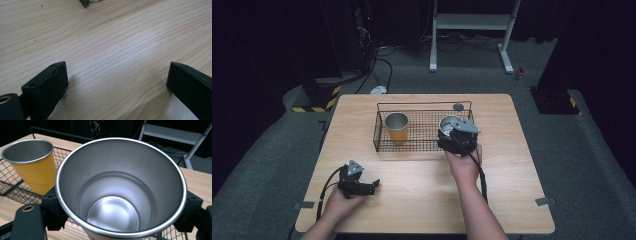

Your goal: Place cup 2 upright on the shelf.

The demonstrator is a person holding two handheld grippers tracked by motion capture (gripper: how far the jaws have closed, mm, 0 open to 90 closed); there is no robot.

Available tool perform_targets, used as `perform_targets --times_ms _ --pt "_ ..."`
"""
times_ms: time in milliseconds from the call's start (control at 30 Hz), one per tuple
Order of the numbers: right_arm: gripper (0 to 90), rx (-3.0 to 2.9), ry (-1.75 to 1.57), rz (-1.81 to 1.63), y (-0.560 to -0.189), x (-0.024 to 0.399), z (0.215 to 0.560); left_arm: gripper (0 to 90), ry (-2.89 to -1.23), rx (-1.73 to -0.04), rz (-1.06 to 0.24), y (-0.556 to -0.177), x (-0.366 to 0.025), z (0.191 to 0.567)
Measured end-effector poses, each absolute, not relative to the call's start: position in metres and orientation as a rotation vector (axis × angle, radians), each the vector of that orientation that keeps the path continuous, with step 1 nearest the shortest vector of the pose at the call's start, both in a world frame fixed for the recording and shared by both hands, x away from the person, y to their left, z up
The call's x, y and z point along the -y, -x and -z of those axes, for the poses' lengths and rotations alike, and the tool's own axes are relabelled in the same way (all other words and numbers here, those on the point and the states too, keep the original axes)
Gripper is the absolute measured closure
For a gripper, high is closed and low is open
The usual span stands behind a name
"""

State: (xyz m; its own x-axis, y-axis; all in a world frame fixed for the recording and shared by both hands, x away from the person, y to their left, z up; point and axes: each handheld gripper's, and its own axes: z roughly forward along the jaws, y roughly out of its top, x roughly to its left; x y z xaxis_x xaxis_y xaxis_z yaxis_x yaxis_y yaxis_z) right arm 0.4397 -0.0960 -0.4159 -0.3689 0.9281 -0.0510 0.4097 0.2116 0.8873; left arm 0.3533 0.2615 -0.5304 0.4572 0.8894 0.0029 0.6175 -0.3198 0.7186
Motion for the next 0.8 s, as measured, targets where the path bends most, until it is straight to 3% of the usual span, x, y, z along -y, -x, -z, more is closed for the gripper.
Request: perform_targets --times_ms 800 --pt "18.2 -1.868 -1.310 -1.064 -0.489 0.088 0.415 4.4 -2.055 -1.247 -0.531 -0.353 -0.262 0.530"
